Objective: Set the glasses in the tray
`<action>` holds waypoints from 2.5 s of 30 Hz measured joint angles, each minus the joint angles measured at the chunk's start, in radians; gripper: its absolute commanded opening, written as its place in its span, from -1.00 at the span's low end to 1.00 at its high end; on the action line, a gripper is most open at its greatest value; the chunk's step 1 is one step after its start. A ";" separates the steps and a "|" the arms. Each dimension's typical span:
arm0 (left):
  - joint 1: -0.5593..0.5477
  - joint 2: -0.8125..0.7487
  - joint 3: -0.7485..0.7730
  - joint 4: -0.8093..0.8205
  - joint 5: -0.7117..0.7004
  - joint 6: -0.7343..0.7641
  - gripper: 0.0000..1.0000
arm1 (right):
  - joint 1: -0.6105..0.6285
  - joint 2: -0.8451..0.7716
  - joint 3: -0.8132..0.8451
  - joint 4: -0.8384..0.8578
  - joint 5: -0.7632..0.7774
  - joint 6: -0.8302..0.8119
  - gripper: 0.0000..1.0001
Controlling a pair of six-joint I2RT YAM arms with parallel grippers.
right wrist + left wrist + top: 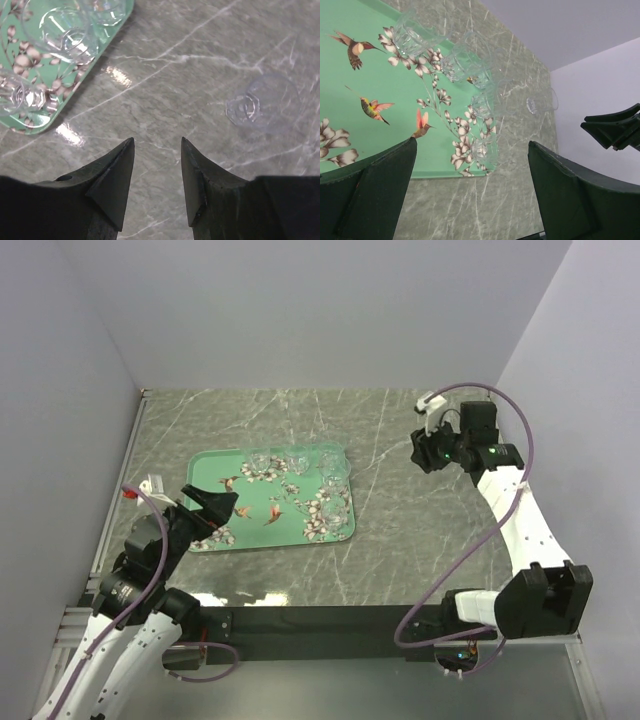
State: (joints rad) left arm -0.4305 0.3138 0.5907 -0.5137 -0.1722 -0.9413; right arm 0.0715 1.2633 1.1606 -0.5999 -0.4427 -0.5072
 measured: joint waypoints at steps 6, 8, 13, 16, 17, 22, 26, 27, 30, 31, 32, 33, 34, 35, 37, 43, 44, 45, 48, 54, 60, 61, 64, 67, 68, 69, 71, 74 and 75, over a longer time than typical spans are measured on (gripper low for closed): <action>0.000 -0.001 -0.007 0.002 0.000 0.000 0.99 | -0.114 0.066 0.011 0.020 -0.046 0.091 0.00; 0.000 -0.003 -0.011 0.002 0.000 0.000 0.99 | -0.148 0.108 0.032 0.018 -0.055 0.117 -0.01; 0.000 -0.005 -0.015 0.002 0.000 -0.005 0.99 | -0.191 0.197 0.105 -0.004 -0.076 0.145 0.00; 0.000 -0.005 -0.015 0.002 0.000 -0.007 0.99 | -0.199 0.234 0.142 -0.016 -0.085 0.144 0.00; 0.000 -0.005 -0.015 0.002 0.000 -0.007 0.99 | -0.199 0.244 0.150 -0.022 -0.088 0.145 0.00; 0.000 -0.005 -0.015 0.002 0.000 -0.007 0.99 | -0.203 0.288 0.180 -0.035 -0.091 0.146 -0.01; 0.000 -0.004 -0.028 0.019 0.000 -0.007 0.99 | -0.207 0.304 0.188 -0.047 -0.080 0.149 -0.02; 0.000 -0.003 -0.031 0.019 0.000 -0.007 0.99 | -0.208 0.309 0.193 -0.048 -0.077 0.151 -0.03; 0.000 0.007 -0.031 0.027 0.000 -0.006 0.99 | -0.210 0.336 0.223 -0.049 -0.061 0.158 -0.05; 0.000 0.011 -0.031 0.031 0.000 -0.006 0.99 | -0.211 0.347 0.234 -0.049 -0.053 0.164 -0.06; 0.000 0.014 -0.031 0.033 0.000 -0.006 0.99 | -0.211 0.360 0.245 -0.048 -0.043 0.171 -0.07; 0.000 0.018 -0.031 0.035 0.000 -0.006 0.99 | -0.211 0.373 0.256 -0.047 -0.027 0.179 -0.07; 0.000 0.021 -0.031 0.037 0.000 -0.006 0.99 | -0.212 0.387 0.266 -0.046 -0.008 0.191 -0.07; 0.000 0.023 -0.031 0.038 0.000 -0.006 0.99 | -0.212 0.402 0.278 -0.045 0.013 0.205 -0.07; 0.000 0.024 -0.031 0.038 0.000 -0.006 0.99 | -0.214 0.429 0.301 -0.043 0.053 0.231 -0.08; 0.000 0.024 -0.031 0.038 0.000 -0.006 0.99 | -0.228 0.510 0.368 -0.034 0.175 0.304 -0.09; 0.000 0.024 -0.031 0.038 0.000 -0.006 0.99 | -0.231 0.527 0.380 -0.033 0.192 0.311 -0.09; 0.000 0.024 -0.031 0.038 0.000 -0.006 0.99 | -0.234 0.545 0.394 -0.034 0.202 0.318 -0.10; 0.000 0.024 -0.031 0.038 0.000 -0.006 0.99 | -0.239 0.602 0.437 -0.035 0.230 0.333 -0.13; 0.000 0.023 -0.031 0.036 0.000 -0.006 0.99 | -0.240 0.708 0.542 -0.062 0.245 0.348 -0.22; 0.000 0.010 -0.031 0.029 0.000 -0.007 0.99 | -0.240 0.755 0.575 -0.077 0.262 0.357 -0.28; 0.000 0.008 -0.031 0.029 0.000 -0.007 0.99 | -0.240 0.758 0.575 -0.078 0.265 0.357 -0.28; 0.000 0.008 -0.031 0.029 0.000 -0.007 0.99 | -0.240 0.762 0.575 -0.079 0.272 0.357 -0.29; 0.000 0.009 -0.031 0.030 0.000 -0.007 0.99 | -0.241 0.763 0.573 -0.078 0.279 0.357 -0.37; 0.000 0.009 -0.031 0.030 0.000 -0.007 0.99 | -0.241 0.764 0.572 -0.078 0.281 0.356 -0.41; 0.000 0.009 -0.031 0.030 0.000 -0.007 0.99 | -0.241 0.766 0.571 -0.078 0.283 0.356 -0.43; 0.000 0.010 -0.031 0.031 0.001 -0.007 0.99 | -0.241 0.771 0.566 -0.077 0.285 0.354 -0.46; 0.000 0.012 -0.031 0.031 0.004 -0.007 0.99 | -0.241 0.781 0.552 -0.073 0.286 0.354 -0.52; 0.000 0.012 -0.031 0.031 0.006 -0.007 0.99 | -0.241 0.785 0.547 -0.074 0.286 0.353 -0.54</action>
State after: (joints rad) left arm -0.4305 0.3256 0.5594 -0.4824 -0.1661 -0.9482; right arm -0.1692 2.0480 1.7081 -0.6735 -0.1562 -0.1539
